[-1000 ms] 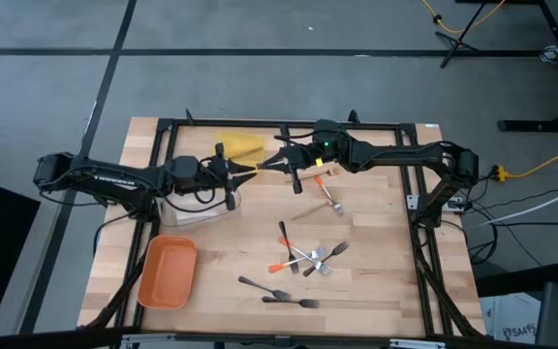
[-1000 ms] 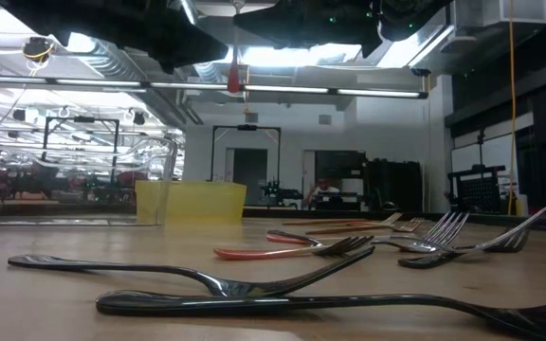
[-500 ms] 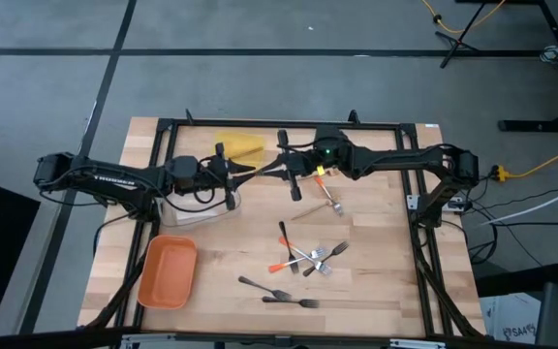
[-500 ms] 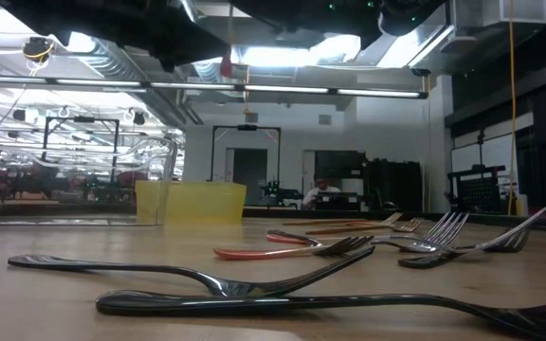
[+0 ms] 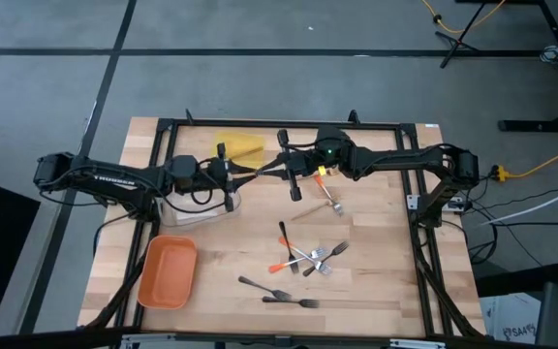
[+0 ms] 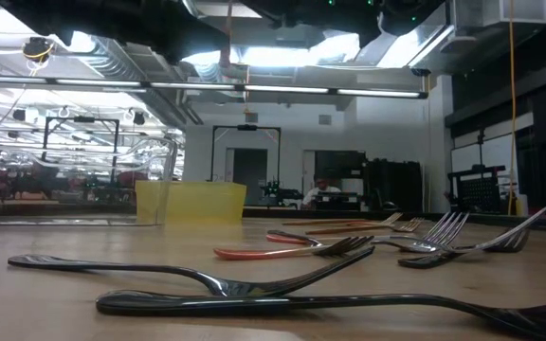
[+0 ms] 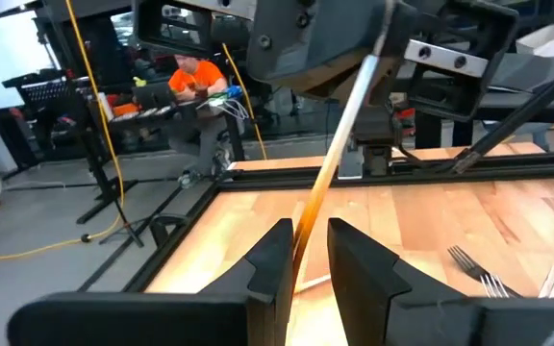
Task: Sort silverware by color (type)
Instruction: Put the orange fork into the transparent bin
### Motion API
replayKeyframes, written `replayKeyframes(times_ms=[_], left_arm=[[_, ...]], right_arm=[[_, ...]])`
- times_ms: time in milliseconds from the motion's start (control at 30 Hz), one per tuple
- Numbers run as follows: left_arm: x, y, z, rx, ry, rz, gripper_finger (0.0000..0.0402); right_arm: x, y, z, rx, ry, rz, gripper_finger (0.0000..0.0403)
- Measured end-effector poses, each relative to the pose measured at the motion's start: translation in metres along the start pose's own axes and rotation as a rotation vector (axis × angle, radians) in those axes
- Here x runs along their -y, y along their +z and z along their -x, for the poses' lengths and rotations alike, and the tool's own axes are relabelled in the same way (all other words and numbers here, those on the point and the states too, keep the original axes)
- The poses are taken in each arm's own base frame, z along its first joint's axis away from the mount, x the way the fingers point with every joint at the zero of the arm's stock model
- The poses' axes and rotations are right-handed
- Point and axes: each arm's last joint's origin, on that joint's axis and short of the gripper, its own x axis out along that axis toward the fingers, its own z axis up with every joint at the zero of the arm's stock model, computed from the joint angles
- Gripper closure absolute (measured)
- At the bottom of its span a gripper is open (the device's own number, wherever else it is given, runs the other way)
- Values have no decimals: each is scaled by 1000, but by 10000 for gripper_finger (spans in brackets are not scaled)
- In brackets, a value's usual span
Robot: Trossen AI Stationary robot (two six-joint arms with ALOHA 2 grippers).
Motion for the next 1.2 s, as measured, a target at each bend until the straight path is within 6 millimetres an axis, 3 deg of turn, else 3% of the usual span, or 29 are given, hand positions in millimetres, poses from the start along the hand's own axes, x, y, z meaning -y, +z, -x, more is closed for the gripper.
replayKeyframes(times_ms=[600,1033,1200], left_arm=[[0,-1,0,-5,-9,-7,395],[0,-1,0,-6,-4,-5,398],[0,-1,0,-9,-4,-1,399]], right_arm=[[1,0,0,-3,-8,0,403],[1,-1,0,-15,-22,-3,402],[1,-1,0,-20,-22,-5,375]])
